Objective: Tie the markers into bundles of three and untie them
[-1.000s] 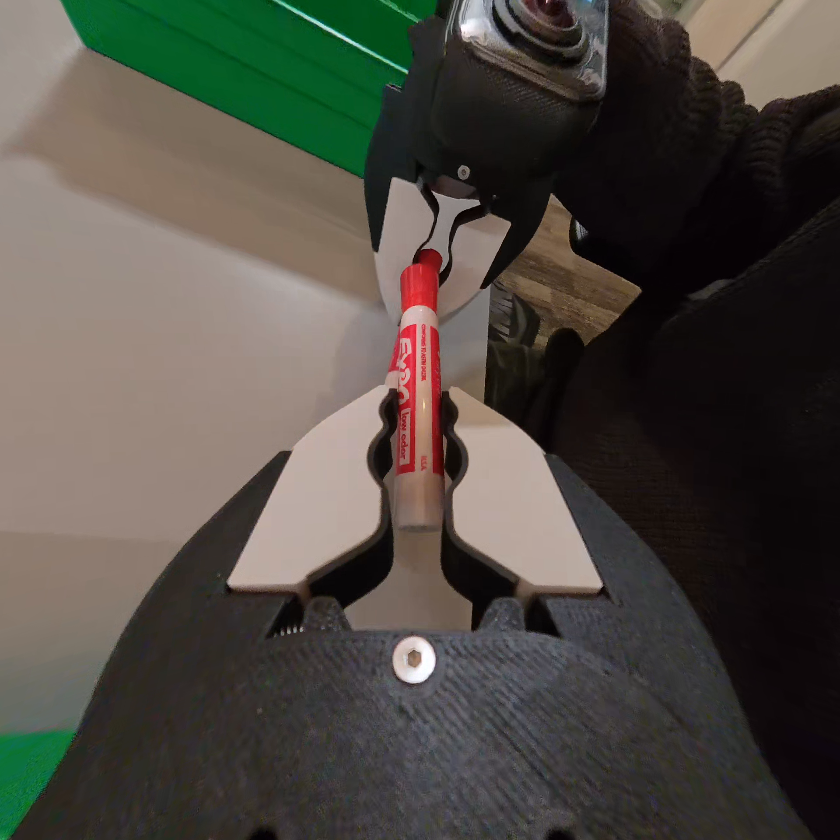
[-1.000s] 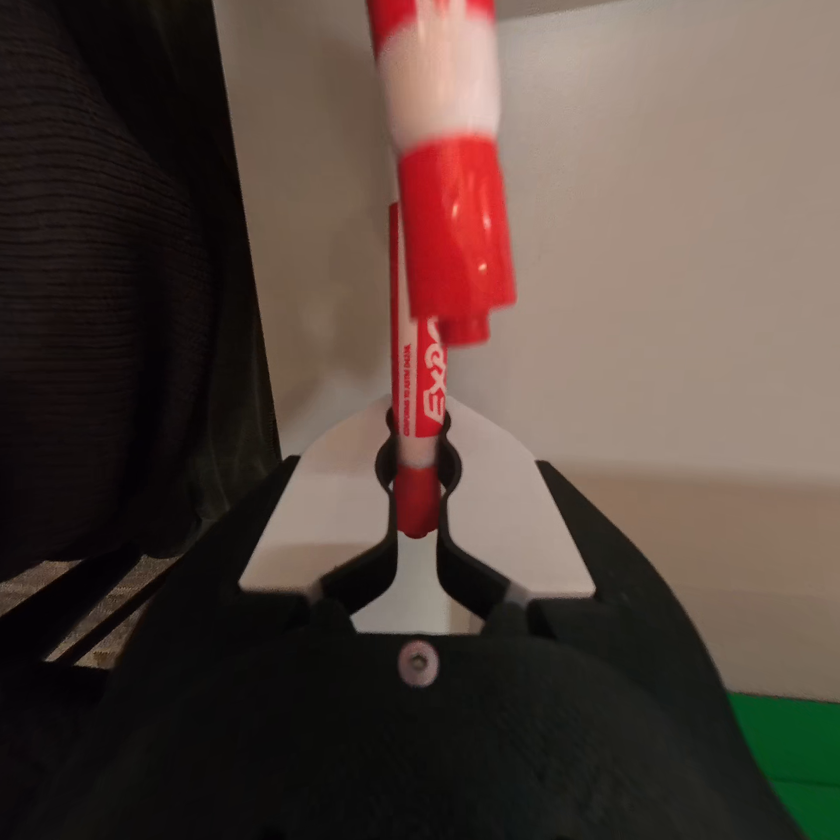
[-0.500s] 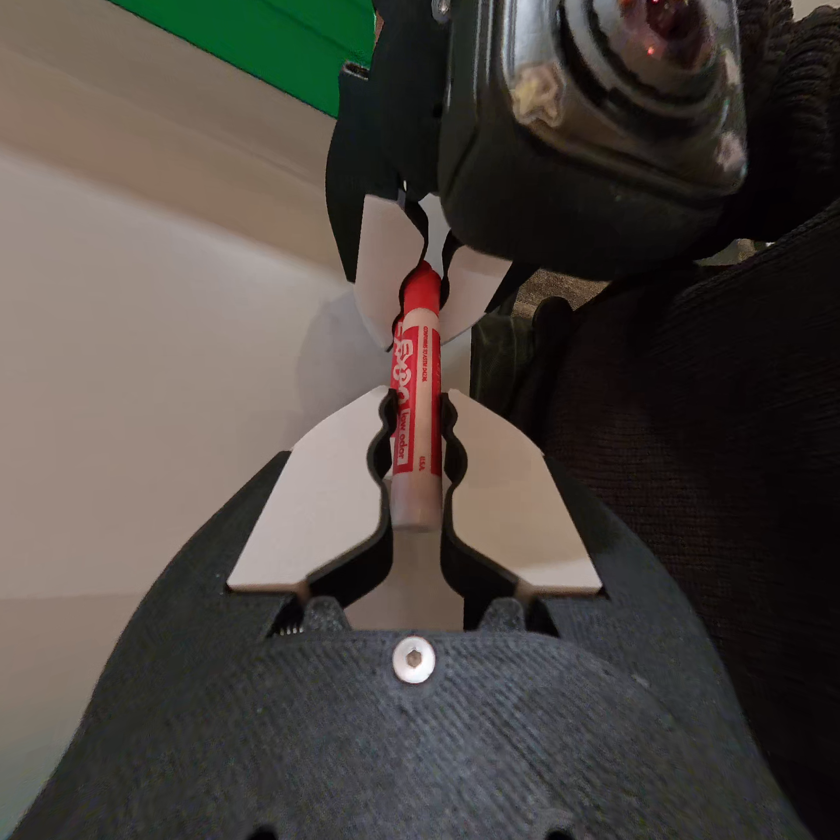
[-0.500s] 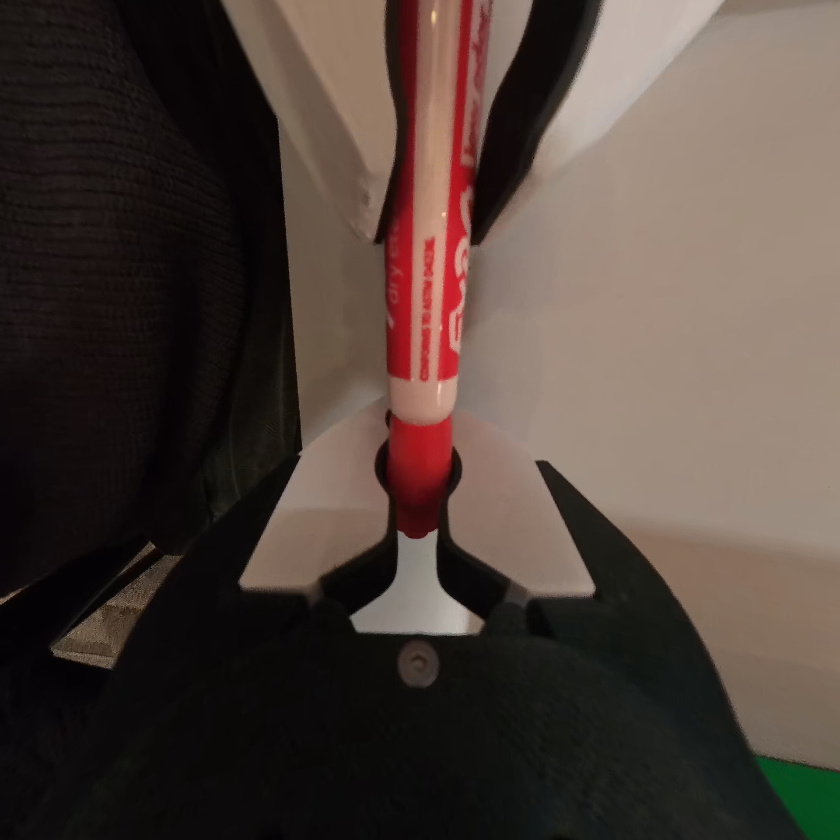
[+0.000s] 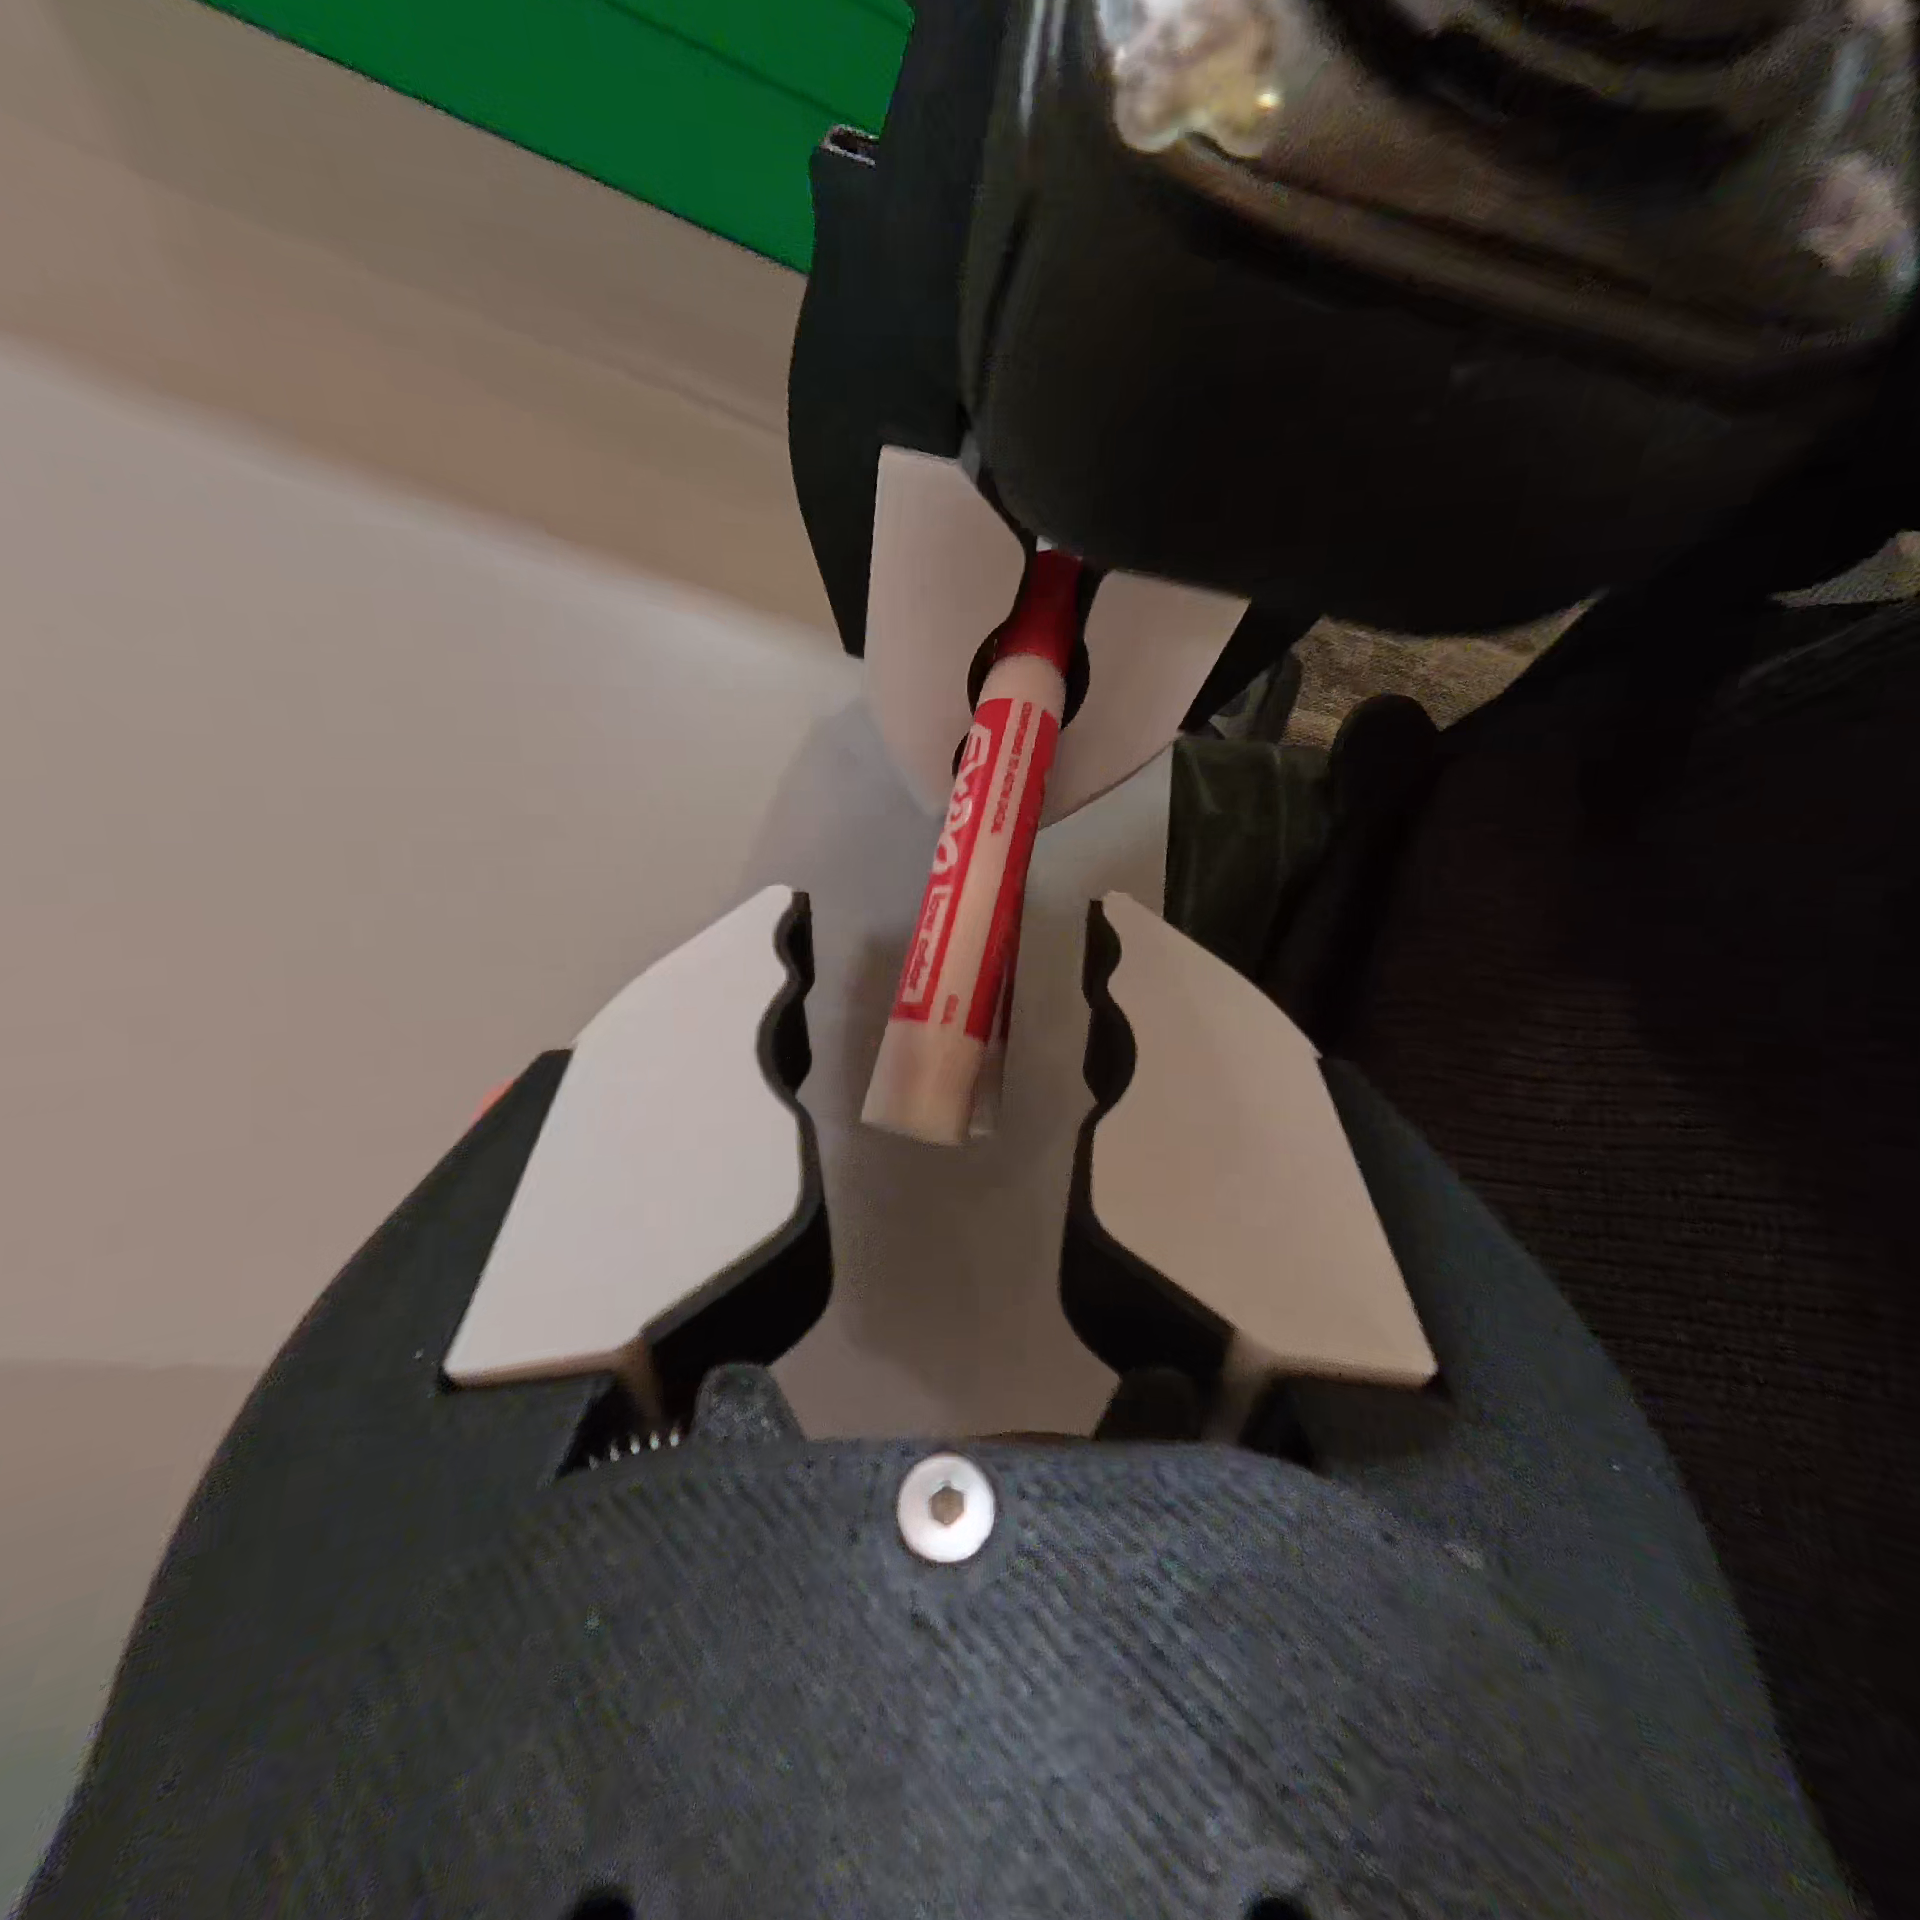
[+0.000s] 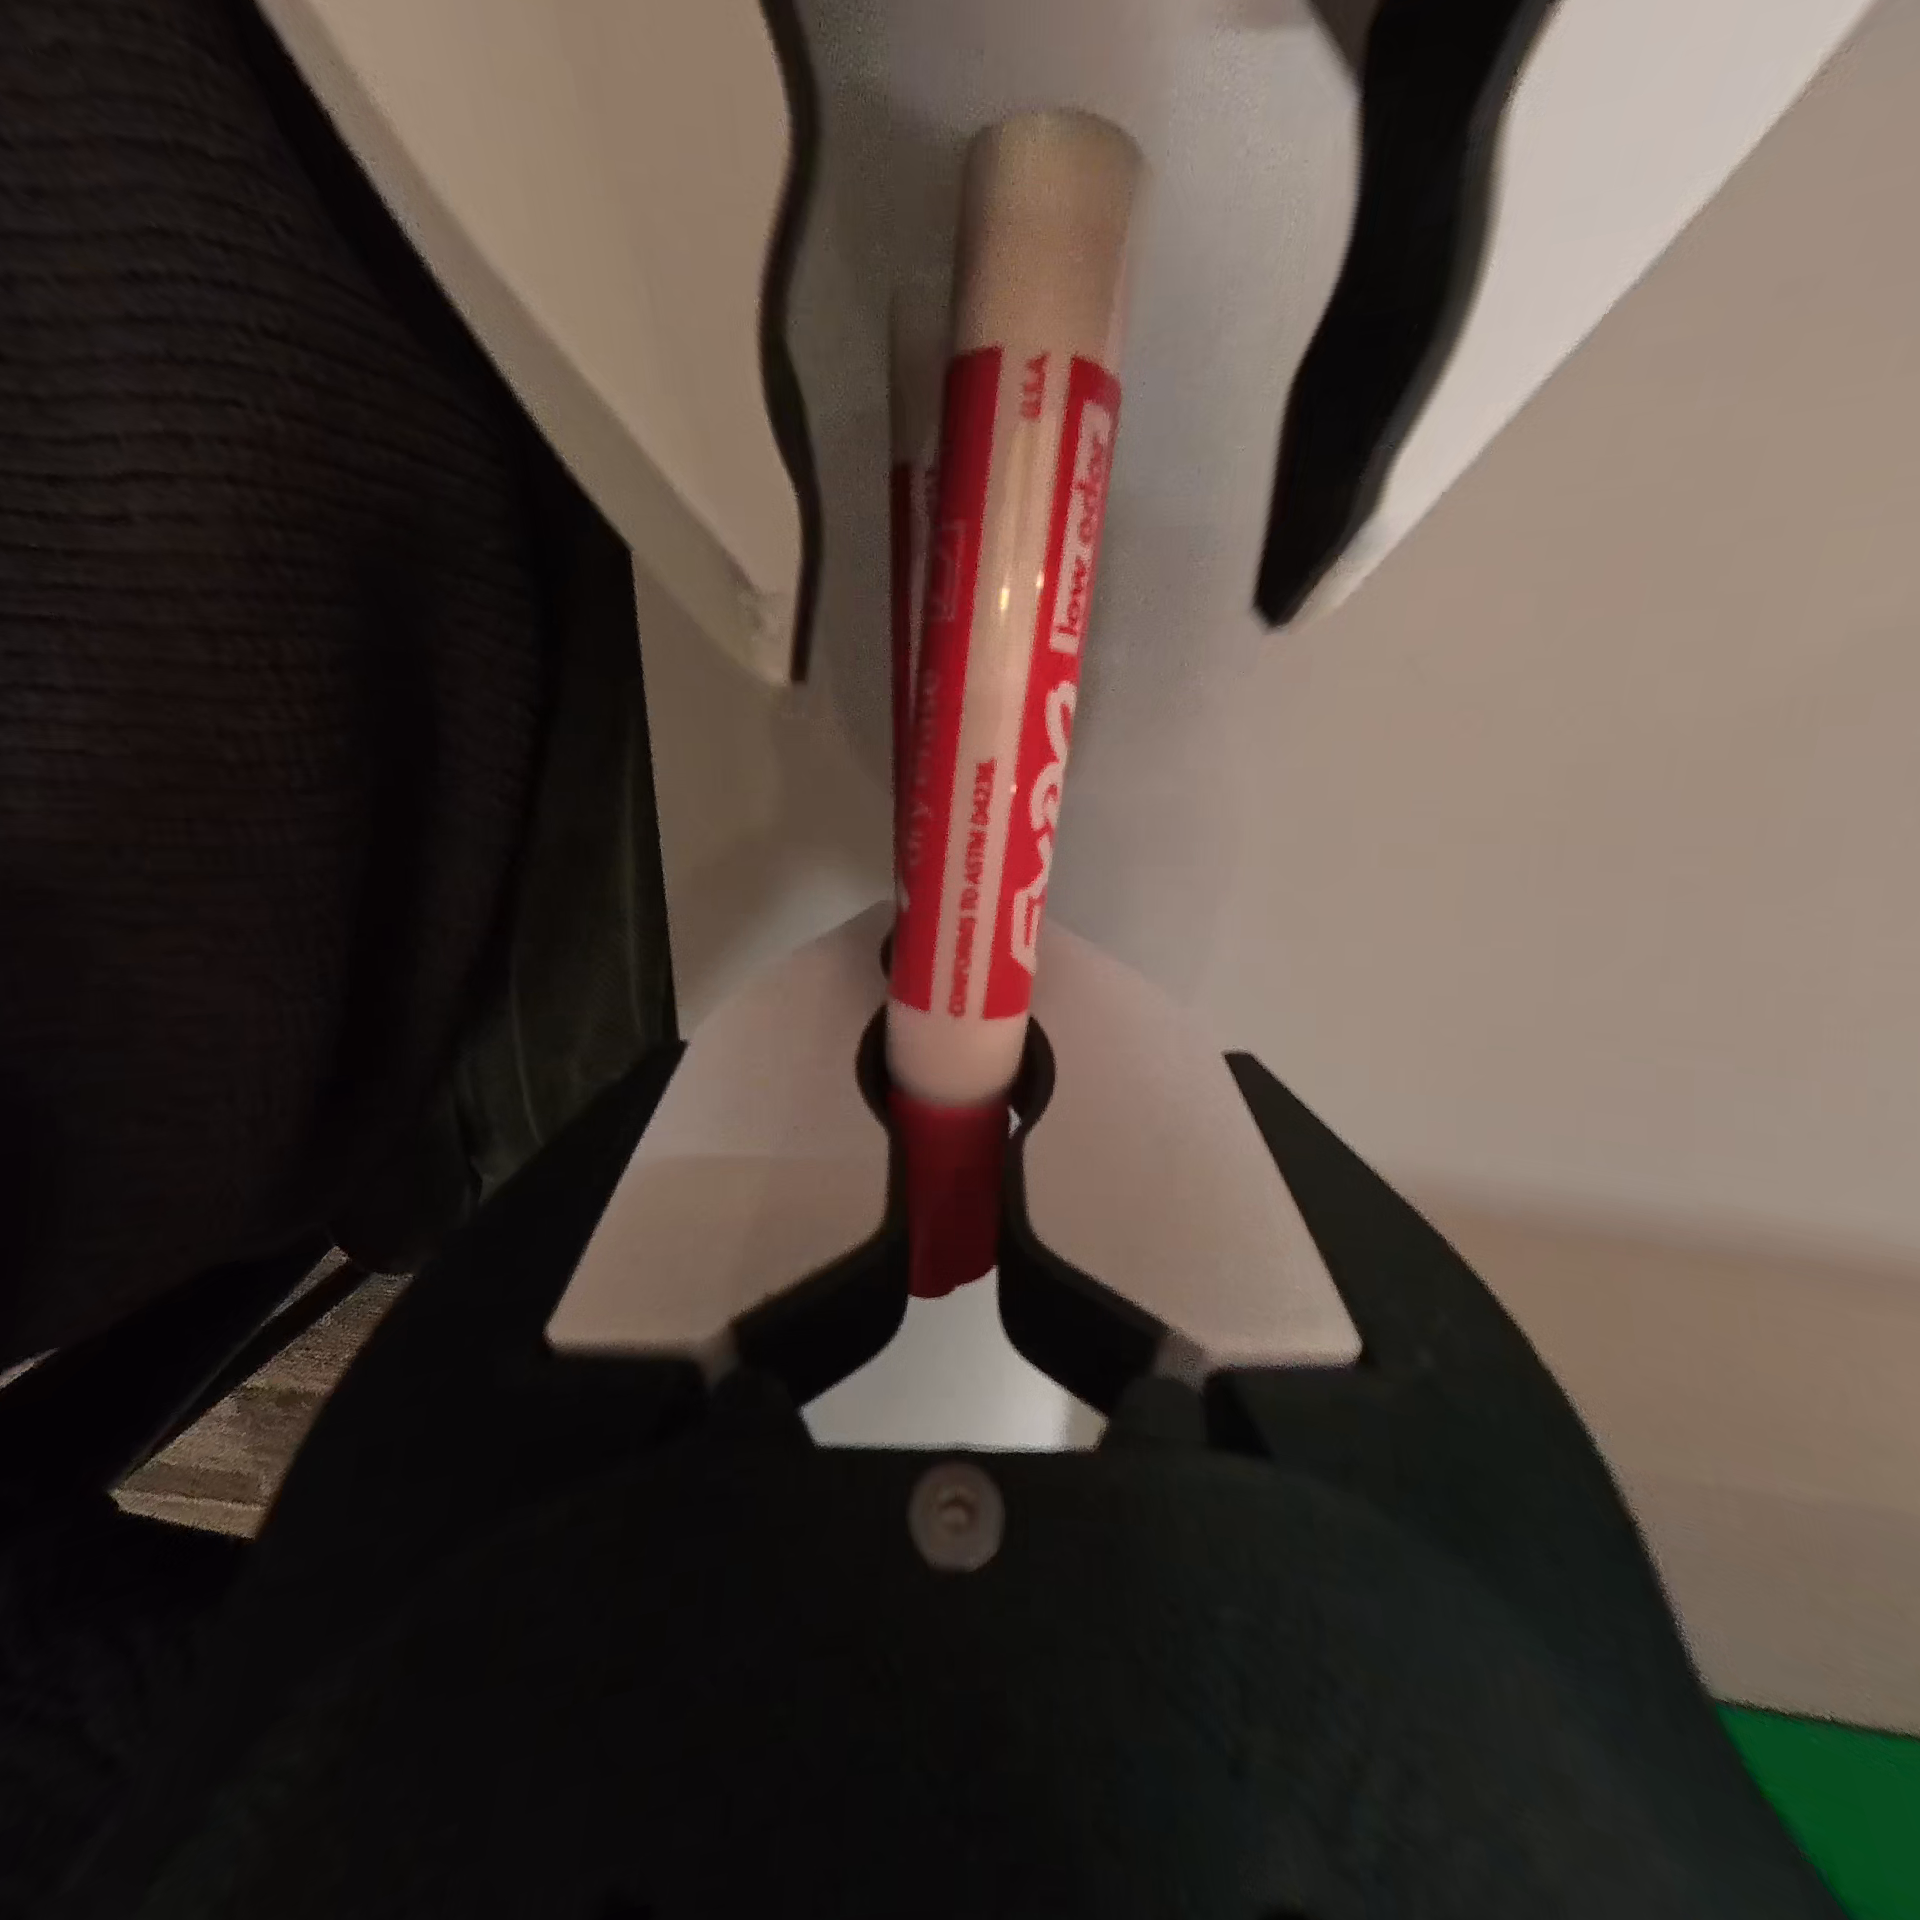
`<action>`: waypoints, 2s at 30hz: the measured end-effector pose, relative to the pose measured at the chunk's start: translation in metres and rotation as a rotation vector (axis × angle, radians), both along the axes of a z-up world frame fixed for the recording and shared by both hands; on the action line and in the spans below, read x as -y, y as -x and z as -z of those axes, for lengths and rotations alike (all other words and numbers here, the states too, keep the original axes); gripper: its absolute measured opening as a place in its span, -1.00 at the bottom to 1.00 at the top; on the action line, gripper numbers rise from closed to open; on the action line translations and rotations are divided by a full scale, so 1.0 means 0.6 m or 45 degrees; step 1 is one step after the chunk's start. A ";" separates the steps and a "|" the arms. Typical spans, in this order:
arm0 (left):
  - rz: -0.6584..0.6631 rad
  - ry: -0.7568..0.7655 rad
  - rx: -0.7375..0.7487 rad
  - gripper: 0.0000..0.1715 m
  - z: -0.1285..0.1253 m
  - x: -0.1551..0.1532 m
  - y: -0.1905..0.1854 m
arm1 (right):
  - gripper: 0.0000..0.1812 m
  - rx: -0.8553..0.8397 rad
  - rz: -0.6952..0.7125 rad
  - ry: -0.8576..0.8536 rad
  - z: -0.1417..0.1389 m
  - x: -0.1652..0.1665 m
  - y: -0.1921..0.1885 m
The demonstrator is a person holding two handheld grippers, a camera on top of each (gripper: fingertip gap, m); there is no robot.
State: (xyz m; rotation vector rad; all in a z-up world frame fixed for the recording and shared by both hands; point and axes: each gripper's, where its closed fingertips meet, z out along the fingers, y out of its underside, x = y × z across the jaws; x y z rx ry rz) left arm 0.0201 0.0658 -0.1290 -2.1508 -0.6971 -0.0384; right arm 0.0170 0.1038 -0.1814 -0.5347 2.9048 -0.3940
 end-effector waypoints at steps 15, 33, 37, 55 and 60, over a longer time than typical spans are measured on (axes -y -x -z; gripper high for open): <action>-0.038 -0.048 0.015 -0.73 0.004 0.021 0.008 | -0.84 -0.024 0.082 0.030 -0.005 -0.013 0.037; -0.067 -0.043 -0.021 -0.74 0.006 0.006 0.013 | -0.84 -0.018 0.064 0.008 0.003 -0.008 0.027; -0.066 -0.047 -0.034 -0.74 0.004 -0.001 0.013 | -0.85 -0.017 0.063 0.007 0.004 -0.006 0.024; -0.017 0.034 -0.095 -0.52 0.014 0.015 0.008 | -0.85 -0.037 0.081 0.000 0.001 -0.012 0.033; -0.045 0.048 -0.107 -0.65 0.018 0.018 0.015 | -0.85 -0.037 0.088 0.000 0.001 -0.013 0.036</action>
